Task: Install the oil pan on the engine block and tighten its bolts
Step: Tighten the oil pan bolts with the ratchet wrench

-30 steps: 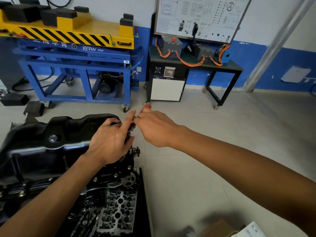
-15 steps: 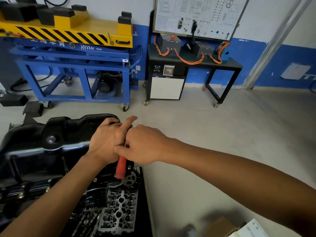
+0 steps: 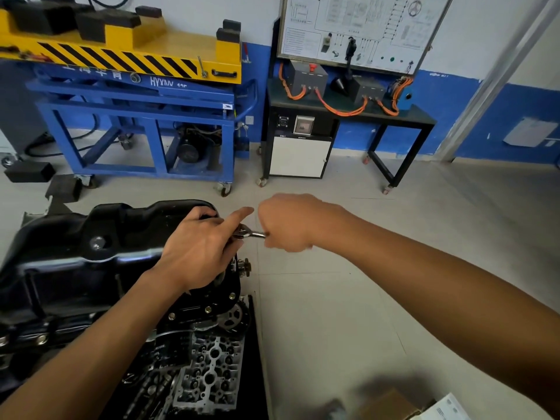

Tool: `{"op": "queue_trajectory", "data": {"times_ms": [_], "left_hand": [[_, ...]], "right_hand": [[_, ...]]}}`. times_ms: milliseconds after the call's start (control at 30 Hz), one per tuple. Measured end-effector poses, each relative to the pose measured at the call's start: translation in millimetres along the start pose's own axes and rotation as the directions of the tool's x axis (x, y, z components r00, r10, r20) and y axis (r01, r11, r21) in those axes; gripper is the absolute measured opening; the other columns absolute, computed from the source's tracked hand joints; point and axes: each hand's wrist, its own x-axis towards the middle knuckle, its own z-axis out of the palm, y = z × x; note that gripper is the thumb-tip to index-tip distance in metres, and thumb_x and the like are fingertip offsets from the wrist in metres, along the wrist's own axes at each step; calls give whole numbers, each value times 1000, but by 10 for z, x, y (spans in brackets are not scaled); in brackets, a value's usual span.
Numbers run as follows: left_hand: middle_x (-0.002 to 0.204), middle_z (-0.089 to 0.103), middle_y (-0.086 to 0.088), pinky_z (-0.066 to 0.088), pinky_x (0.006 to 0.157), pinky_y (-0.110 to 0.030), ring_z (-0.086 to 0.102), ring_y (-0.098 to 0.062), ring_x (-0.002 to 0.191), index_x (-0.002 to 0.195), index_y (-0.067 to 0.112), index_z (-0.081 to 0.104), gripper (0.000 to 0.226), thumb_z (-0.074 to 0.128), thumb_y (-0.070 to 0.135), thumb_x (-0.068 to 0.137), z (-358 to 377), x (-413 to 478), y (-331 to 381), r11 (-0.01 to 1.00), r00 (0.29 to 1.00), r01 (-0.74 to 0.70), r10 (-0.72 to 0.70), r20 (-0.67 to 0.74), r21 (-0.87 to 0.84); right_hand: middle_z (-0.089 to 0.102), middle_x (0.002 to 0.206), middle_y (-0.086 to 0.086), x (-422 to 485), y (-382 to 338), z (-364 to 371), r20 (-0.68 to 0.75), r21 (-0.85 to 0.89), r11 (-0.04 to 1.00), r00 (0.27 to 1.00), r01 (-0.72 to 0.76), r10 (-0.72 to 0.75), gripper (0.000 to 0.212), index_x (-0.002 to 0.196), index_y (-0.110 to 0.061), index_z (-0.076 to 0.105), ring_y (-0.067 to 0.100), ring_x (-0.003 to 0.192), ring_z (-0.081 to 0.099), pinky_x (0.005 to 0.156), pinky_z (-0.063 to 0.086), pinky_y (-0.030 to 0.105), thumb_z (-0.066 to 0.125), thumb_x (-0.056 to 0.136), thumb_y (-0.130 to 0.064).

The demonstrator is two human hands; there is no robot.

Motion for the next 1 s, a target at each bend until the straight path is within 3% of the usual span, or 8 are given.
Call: {"op": "queue_trajectory", "data": {"times_ms": [100, 200, 400, 500, 600, 733, 867, 1000], "left_hand": [[75, 71, 3, 30, 101, -32, 68, -23, 80, 145, 20, 41, 58, 62, 33, 93, -2, 5, -5, 1000, 1000, 3, -3, 15, 16], [74, 70, 5, 30, 99, -32, 68, -23, 75, 147, 16, 40, 63, 65, 30, 91, -8, 2, -11, 1000, 1000, -15, 15, -2, 26], [77, 72, 2, 31, 98, -33, 70, -24, 69, 140, 4, 48, 69, 78, 23, 81, -8, 3, -3, 998, 998, -41, 43, -45, 42], [75, 71, 3, 31, 100, -32, 69, -24, 69, 144, 8, 45, 64, 69, 27, 88, 4, -7, 13, 999, 1000, -9, 11, -29, 42], [69, 70, 1, 31, 101, -31, 69, -25, 73, 142, 10, 46, 57, 51, 35, 91, 18, 1, 51, 996, 998, 55, -52, -43, 70], [64, 68, 1, 32, 99, -32, 70, -24, 72, 139, 8, 48, 52, 58, 29, 92, 36, 23, 88, 992, 994, 89, -84, -63, 87], [69, 71, -2, 32, 98, -33, 71, -26, 73, 139, 5, 50, 63, 63, 26, 81, 22, 8, 75, 993, 997, 72, -70, -25, 92], [77, 73, -6, 30, 102, -34, 72, -29, 77, 141, 2, 49, 79, 76, 16, 68, 25, 0, 57, 994, 996, 71, -75, 39, 85]], "right_hand": [[46, 71, -2, 181, 65, 42, -247, -63, 997, 968, -52, 35, 33, 67, -24, 42, 17, 62, 48, 51, 31, 29, 58, 95, -15], [59, 80, 1, 405, 93, 107, -321, 69, 998, 947, 3, 19, 11, 88, -17, 67, 24, 79, 59, 62, 48, 36, 58, 93, -11], [71, 115, 1, 576, 76, 217, -355, 369, 916, 935, 158, -19, 44, 132, -16, 64, 17, 106, 64, 94, 52, 38, 64, 90, -1], [71, 106, 4, 507, 142, 268, -378, 357, 922, 926, 150, -4, 32, 123, -15, 69, 21, 100, 64, 88, 53, 39, 62, 92, -7], [65, 86, 6, 336, 198, 307, -363, 241, 969, 931, 49, 43, 11, 91, -11, 69, 26, 84, 61, 73, 55, 43, 59, 93, -14], [50, 65, 2, 30, 143, 309, -276, 165, 986, 958, -32, 78, 26, 66, -16, 50, 21, 58, 54, 47, 33, 29, 61, 89, -18], [46, 51, -5, -111, -223, 360, -259, 285, 956, 966, 75, 1, 41, 55, -22, 45, 12, 47, 48, 45, 28, 24, 67, 83, -41], [48, 54, -4, -28, -332, 364, -281, 333, 939, 959, 83, 15, 41, 57, -22, 44, 12, 51, 49, 46, 28, 25, 69, 83, -42]]}}
